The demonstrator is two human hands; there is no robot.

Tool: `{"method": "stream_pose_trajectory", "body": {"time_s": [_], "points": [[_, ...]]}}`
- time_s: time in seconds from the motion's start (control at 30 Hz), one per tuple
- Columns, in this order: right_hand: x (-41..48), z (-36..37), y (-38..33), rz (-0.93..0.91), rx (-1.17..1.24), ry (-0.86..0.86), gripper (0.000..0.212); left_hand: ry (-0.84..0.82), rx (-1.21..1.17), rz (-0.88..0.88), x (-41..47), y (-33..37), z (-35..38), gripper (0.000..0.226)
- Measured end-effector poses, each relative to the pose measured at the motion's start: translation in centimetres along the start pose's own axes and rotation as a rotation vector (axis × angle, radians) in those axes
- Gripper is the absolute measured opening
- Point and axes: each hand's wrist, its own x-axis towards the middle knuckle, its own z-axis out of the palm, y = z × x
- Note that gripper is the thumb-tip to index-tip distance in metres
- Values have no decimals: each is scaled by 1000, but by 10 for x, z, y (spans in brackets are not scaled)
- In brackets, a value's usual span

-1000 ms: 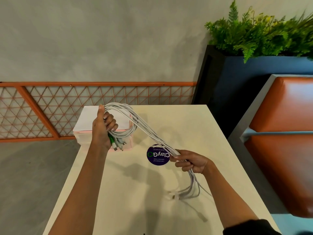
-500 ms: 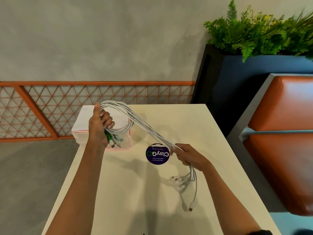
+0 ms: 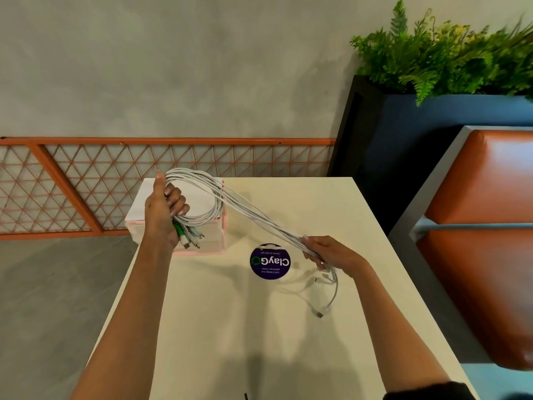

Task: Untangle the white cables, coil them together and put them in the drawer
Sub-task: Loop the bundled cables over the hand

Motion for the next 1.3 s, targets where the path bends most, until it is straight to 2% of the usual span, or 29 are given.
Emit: {"method": "stream_pose_trajectory", "body": {"time_s": [0.13,0.3,0.4,0.57,0.67,0.73,0.83,0.97,1.03,1.17,1.23,1.3], "points": [[9,3,6,-12,-157,120,50,22,33,-3,0,-2,0,44],[6,14,4,47,77,264,51,28,36,-8,0,-4,1,44],[1,17,5,32,240,154,54,19,24,-4,4,-1,-3,44],[-5,1,13,50,530,-199,33,24,12,-2,11,6,-14,43],[-5,-6,17,44,625,-210,27,32,14,9,10,7,-17,44],[-5,-6,16,3,615,-145,22,41,9,5,9,7,-16,44],[-3,-1,19,-67,543,62,37,48,38,3,8,6,-13,44],[3,6,24,-89,356,314,10,56,103,16,5,3,-6,45],[10,8,29,-106,261,413,8,64,111,13,3,2,-4,45],[23,18,37,-31,-206,656,22,58,111,8,-3,-3,1,46],[25,24,35,20,-289,744,20,55,94,0,-5,-5,5,45],[27,28,32,36,-255,758,20,54,79,-2,-6,-5,7,45]]}}
